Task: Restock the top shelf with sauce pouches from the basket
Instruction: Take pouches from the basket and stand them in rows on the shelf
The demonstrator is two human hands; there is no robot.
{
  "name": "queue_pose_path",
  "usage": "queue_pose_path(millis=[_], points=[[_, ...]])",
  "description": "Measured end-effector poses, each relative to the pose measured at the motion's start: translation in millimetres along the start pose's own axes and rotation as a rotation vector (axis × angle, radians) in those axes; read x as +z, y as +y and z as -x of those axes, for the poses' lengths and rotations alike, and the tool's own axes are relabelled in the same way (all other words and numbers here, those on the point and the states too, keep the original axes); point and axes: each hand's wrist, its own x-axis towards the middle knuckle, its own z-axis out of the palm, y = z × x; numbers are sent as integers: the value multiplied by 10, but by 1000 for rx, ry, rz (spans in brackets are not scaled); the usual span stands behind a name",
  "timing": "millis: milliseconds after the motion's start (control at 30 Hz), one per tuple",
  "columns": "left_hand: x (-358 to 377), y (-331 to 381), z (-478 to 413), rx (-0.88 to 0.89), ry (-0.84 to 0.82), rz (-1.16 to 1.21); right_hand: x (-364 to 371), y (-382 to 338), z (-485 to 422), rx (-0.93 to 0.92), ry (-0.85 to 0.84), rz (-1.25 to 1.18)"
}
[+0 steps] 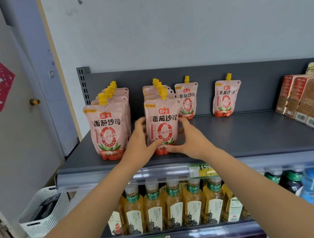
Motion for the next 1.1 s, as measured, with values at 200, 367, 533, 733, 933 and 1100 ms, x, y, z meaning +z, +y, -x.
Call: queue_pose_path(millis=[200, 367, 533, 733, 933, 1100], points=[[-31, 161, 198, 304, 262, -522, -282, 112, 406, 73, 242, 341], [312, 433, 337, 519, 142, -595, -600, 347, 912, 153, 488, 451], [1000, 689, 554, 698, -80, -545, -907, 775, 1528, 200, 685, 483], [1969, 987, 875, 838, -374, -519, -1288, 1508, 2307, 387, 832, 459], [2992, 1082, 1226, 857, -687, -472, -1317, 2328, 3072, 717, 668, 280], [3866, 970, 1651, 678, -1040, -565, -1370, 3064, 3530, 928, 474, 139]])
